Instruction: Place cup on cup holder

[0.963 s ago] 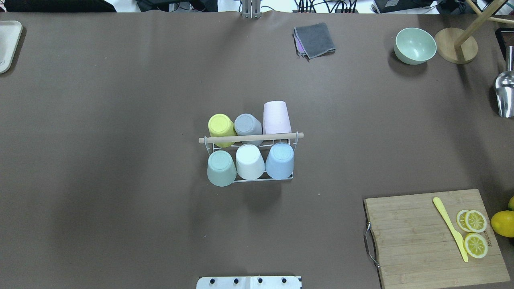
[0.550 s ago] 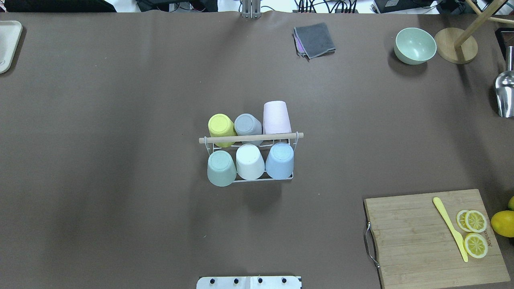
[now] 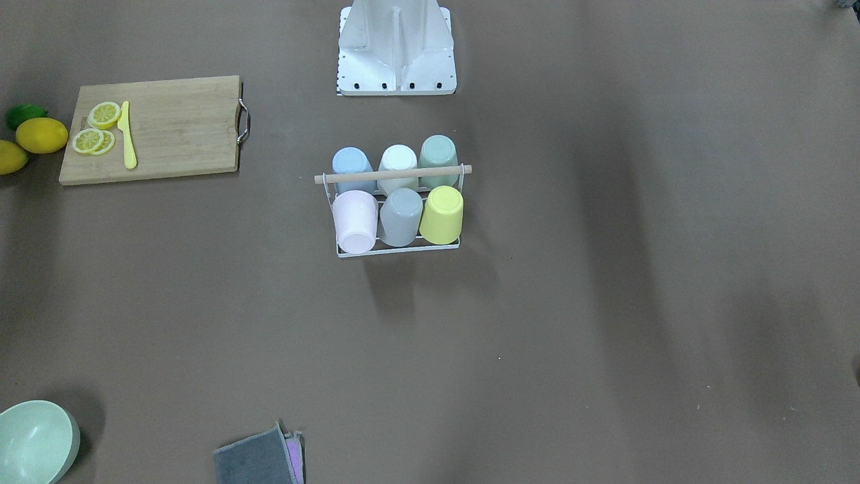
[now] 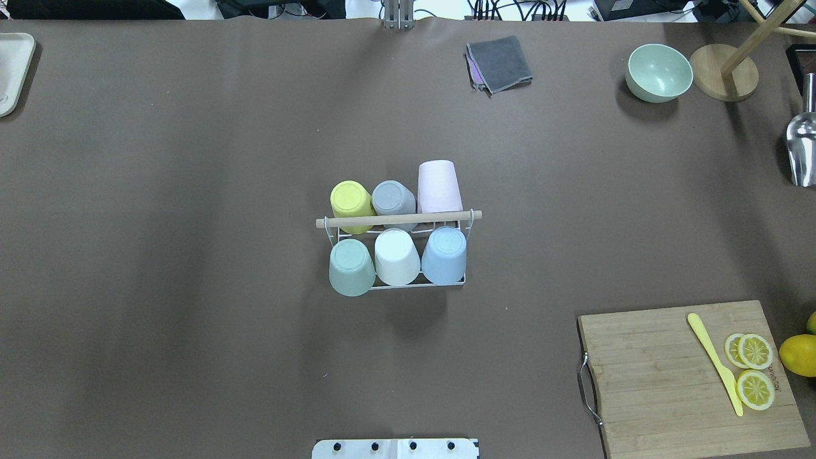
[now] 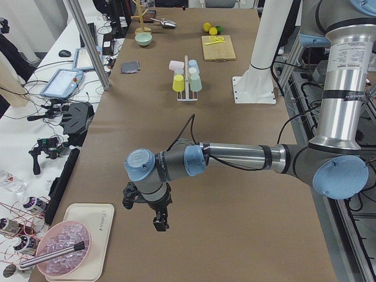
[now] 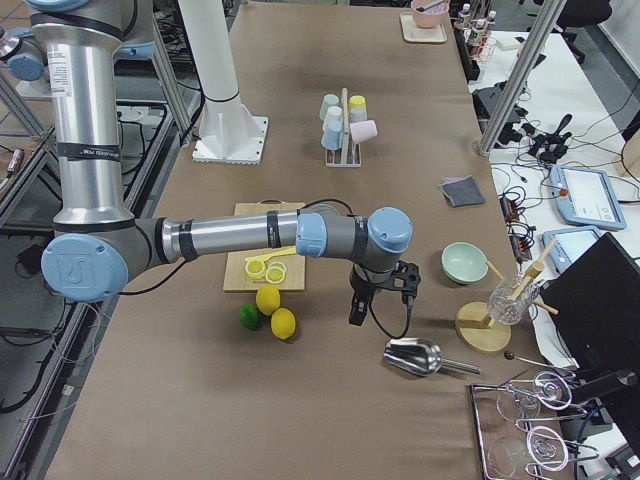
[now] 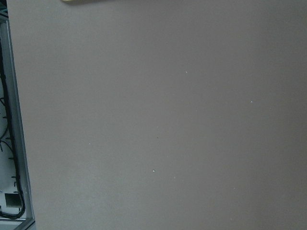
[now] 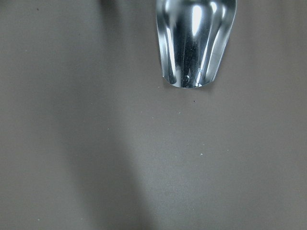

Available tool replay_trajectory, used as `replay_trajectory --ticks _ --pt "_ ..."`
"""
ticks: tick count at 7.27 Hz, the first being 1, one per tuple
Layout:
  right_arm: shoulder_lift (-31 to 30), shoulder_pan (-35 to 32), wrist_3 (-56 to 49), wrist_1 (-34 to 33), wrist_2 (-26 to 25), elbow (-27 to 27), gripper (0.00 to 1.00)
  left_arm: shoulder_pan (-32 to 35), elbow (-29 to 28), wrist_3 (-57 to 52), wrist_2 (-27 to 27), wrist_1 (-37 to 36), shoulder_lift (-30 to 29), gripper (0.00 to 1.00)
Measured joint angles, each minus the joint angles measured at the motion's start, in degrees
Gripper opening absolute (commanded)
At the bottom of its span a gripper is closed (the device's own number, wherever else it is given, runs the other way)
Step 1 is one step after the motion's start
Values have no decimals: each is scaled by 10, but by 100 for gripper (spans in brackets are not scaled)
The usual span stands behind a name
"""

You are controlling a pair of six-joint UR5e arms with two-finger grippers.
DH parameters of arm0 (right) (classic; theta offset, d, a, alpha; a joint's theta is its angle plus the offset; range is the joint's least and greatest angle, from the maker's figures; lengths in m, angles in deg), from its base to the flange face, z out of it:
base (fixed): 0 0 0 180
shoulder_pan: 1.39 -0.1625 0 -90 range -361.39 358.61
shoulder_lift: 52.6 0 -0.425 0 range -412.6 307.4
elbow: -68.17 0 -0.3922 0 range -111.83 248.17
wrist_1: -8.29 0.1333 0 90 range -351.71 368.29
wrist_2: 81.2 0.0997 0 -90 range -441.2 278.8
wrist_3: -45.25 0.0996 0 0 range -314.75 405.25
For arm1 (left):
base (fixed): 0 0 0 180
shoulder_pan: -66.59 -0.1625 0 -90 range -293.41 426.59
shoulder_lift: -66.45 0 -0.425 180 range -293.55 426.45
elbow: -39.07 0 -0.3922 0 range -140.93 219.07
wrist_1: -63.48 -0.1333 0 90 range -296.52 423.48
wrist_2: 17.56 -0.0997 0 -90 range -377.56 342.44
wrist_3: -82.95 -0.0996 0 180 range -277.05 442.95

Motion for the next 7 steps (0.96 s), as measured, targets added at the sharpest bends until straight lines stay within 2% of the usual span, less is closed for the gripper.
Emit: replay_trajectory --ticks 4,7 --pt "-1 0 0 0 0 -1 99 -8 23 1 43 -28 42 97" --pt "-1 0 1 0 0 -1 100 -8 56 -3 45 6 54 97"
